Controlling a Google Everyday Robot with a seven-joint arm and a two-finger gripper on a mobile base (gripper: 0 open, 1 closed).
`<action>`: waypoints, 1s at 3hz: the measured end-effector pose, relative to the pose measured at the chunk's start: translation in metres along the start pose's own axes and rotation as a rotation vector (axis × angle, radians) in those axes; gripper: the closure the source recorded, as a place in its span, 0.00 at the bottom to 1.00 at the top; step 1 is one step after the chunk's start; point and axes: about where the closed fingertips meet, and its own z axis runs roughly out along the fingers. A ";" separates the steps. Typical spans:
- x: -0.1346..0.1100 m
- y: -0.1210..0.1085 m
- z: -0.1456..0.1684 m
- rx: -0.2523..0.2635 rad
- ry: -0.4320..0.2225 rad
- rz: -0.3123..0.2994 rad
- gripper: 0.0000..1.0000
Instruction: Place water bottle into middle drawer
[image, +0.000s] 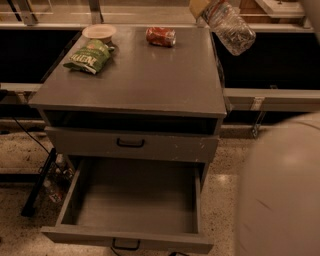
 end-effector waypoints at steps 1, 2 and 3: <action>0.022 -0.022 -0.091 0.112 -0.170 0.128 1.00; 0.027 -0.018 -0.130 0.149 -0.240 0.131 1.00; 0.028 -0.019 -0.132 0.152 -0.243 0.135 1.00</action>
Offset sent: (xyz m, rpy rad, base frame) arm -0.0422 -0.0432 0.0492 0.0941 -0.1388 -0.1082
